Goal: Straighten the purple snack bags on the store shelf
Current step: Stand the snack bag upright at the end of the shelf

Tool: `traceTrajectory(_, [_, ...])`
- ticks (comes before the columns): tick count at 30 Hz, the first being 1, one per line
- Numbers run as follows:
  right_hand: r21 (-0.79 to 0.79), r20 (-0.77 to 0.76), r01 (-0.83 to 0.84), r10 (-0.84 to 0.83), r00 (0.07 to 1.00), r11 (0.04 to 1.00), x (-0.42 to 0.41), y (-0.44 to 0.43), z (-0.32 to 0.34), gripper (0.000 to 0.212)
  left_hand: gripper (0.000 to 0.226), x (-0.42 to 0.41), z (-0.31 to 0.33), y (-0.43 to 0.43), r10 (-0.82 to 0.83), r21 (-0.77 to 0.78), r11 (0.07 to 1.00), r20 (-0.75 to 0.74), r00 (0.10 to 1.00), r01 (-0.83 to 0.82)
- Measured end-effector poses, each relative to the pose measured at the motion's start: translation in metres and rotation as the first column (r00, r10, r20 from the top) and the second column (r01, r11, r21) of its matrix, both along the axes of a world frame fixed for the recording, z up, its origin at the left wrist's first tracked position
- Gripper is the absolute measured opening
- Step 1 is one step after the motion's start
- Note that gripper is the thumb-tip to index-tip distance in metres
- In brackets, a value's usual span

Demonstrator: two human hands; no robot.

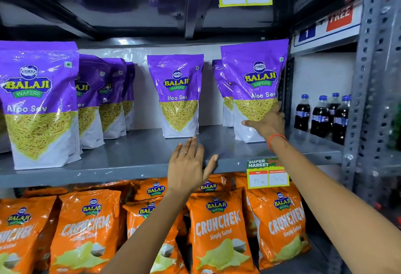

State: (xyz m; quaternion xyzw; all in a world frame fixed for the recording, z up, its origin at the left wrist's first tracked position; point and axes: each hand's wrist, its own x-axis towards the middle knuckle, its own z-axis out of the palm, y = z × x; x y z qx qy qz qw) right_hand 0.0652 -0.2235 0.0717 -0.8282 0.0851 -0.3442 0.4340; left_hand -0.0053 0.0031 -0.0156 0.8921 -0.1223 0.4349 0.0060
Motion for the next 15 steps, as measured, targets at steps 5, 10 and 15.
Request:
traceTrajectory(5, [0.001,0.035,0.014,-0.014,0.999,1.000,-0.032,-0.004,-0.006,0.131,0.080,-0.003,-0.001,-0.001,-0.009,-0.001,1.000,-0.017,1.000,0.009])
traceTrajectory(10, [0.011,0.047,0.044,-0.044,0.998,0.999,-0.060,-0.007,-0.007,0.129,0.080,-0.004,0.001,-0.001,-0.021,-0.013,1.000,-0.025,0.999,0.020])
traceTrajectory(15, [0.008,0.083,0.053,-0.054,0.995,0.999,-0.082,-0.012,-0.011,0.129,0.081,-0.006,0.001,-0.001,-0.030,-0.021,0.999,-0.040,0.999,0.029])
